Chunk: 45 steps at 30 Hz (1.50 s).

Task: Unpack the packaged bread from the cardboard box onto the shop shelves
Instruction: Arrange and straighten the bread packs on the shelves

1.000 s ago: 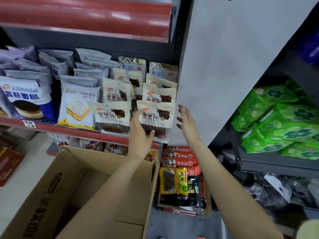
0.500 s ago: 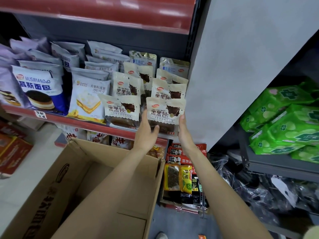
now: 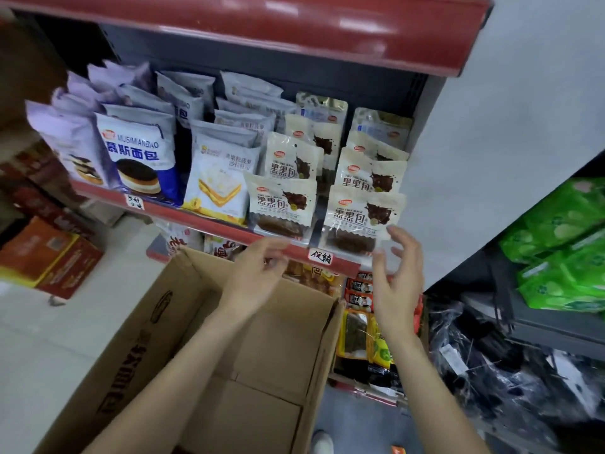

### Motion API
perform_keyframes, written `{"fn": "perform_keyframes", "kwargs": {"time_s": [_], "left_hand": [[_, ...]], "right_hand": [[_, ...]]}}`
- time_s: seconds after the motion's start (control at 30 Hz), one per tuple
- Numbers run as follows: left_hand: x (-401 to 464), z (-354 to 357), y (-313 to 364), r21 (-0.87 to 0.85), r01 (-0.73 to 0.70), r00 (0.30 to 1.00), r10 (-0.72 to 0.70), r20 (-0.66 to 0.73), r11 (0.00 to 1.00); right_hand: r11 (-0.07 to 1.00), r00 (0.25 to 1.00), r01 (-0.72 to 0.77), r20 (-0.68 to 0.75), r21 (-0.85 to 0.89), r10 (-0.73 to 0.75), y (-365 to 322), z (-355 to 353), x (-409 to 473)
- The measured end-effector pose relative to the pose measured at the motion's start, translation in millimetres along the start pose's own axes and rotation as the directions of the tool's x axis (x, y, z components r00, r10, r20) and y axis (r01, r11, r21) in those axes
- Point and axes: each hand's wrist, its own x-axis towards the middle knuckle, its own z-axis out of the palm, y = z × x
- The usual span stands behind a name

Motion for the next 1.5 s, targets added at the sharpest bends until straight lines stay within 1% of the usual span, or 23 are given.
{"fn": "perform_keyframes", "kwargs": {"time_s": [0.03, 0.07, 0.1, 0.13, 0.2, 0.23, 0.3, 0.37, 0.5, 0.57, 0.63, 0.7, 0.73, 0.83, 0.9, 1.07, 1.17, 1.23, 1.37, 1.5], "left_hand": [[8.4, -12.5, -10.0, -0.018, -0.012, 0.996, 0.011, -0.093, 1.0], [18.3, -21.9, -19.6, -0.049, -0.015, 0.987, 0.007, -0.162, 0.999], [29.9, -31.3, -27.8, -0.078, -0.02, 0.98, 0.005, -0.199, 0.997], [41.6, -37.7, -33.8, -0.093, -0.015, 0.979, -0.004, -0.203, 0.996], [65.4, -44.6, -42.9, -0.098, -0.011, 0.989, -0.003, -0.148, 0.995], [75.6, -46.0, -45.0, -0.09, -0.017, 0.995, 0.007, -0.104, 0.996], [90.7, -45.2, -47.9, -0.078, -0.057, 0.998, 0.056, -0.017, 0.995], [98.4, -41.4, -48.3, -0.038, -0.102, 0.993, 0.104, 0.048, 0.994], [103.8, -38.3, -48.8, 0.04, -0.13, 0.987, 0.125, 0.101, 0.991], [107.4, -39.5, -51.6, 0.069, -0.143, 0.979, 0.131, 0.155, 0.987], [110.4, -43.9, -52.8, 0.09, -0.145, 0.968, 0.122, 0.217, 0.985], [112.9, -50.4, -51.8, 0.063, -0.145, 0.966, 0.127, 0.226, 0.987], [113.9, -55.4, -51.0, 0.04, -0.154, 0.969, 0.143, 0.202, 0.987], [127.7, -74.5, -46.5, -0.036, -0.242, 0.965, 0.245, 0.095, 0.969], [146.1, -85.2, -38.9, -0.056, -0.298, 0.949, 0.302, 0.086, 0.953], [191.8, -87.7, -26.7, 0.006, -0.321, 0.929, 0.314, 0.195, 0.947], [207.2, -84.2, -22.2, 0.123, -0.386, 0.91, 0.356, 0.213, 0.914], [215.0, -82.4, -13.8, 0.197, -0.394, 0.912, 0.356, 0.202, 0.898], [221.5, -78.7, -3.1, 0.351, -0.419, 0.904, 0.35, 0.246, 0.837], [218.3, -75.5, -9.6, 0.319, -0.43, 0.898, 0.365, 0.244, 0.845]], "right_hand": [[0.999, 0.999, 0.032, 0.043, -0.018, -0.031, -6.5, 8.9, -1.9], [0.999, 0.993, 0.039, 0.115, -0.036, -0.035, -14.6, 17.6, -2.6], [0.997, 0.981, 0.034, 0.191, -0.068, -0.021, -22.1, 29.4, -2.2], [0.993, 0.963, 0.037, 0.269, -0.109, -0.006, -29.2, 40.4, -1.1], [0.981, 0.92, 0.028, 0.389, -0.193, 0.051, -40.4, 63.4, 0.1], [0.975, 0.9, -0.003, 0.424, -0.222, 0.1, -44.6, 74.0, 0.3], [0.966, 0.874, -0.084, 0.448, -0.243, 0.188, -48.7, 92.4, 0.2], [0.96, 0.88, -0.125, 0.419, -0.249, 0.224, -50.1, 105.9, 0.0], [0.935, 0.924, -0.169, 0.281, -0.313, 0.261, -55.4, 117.9, -5.2], [0.927, 0.94, -0.178, 0.223, -0.329, 0.259, -55.1, 121.1, -8.6], [0.923, 0.942, -0.195, 0.198, -0.332, 0.27, -54.6, 122.9, -10.9], [0.917, 0.936, -0.216, 0.196, -0.334, 0.292, -55.6, 122.4, -11.4], [0.915, 0.932, -0.23, 0.196, -0.333, 0.305, -56.6, 121.7, -11.4], [0.914, 0.926, -0.255, 0.192, -0.316, 0.325, -59.1, 121.3, -11.4], [0.919, 0.93, -0.253, 0.185, -0.304, 0.317, -58.8, 122.4, -11.5], [0.923, 0.932, -0.256, 0.178, -0.288, 0.315, -58.3, 124.0, -11.0], [0.921, 0.932, -0.252, 0.181, -0.295, 0.313, -58.5, 122.4, -9.4], [0.921, 0.933, -0.242, 0.188, -0.305, 0.307, -57.8, 121.6, -8.4], [0.92, 0.934, -0.237, 0.189, -0.311, 0.304, -56.6, 121.9, -7.5], [0.922, 0.938, -0.233, 0.18, -0.31, 0.298, -56.7, 122.9, -8.0]]}}
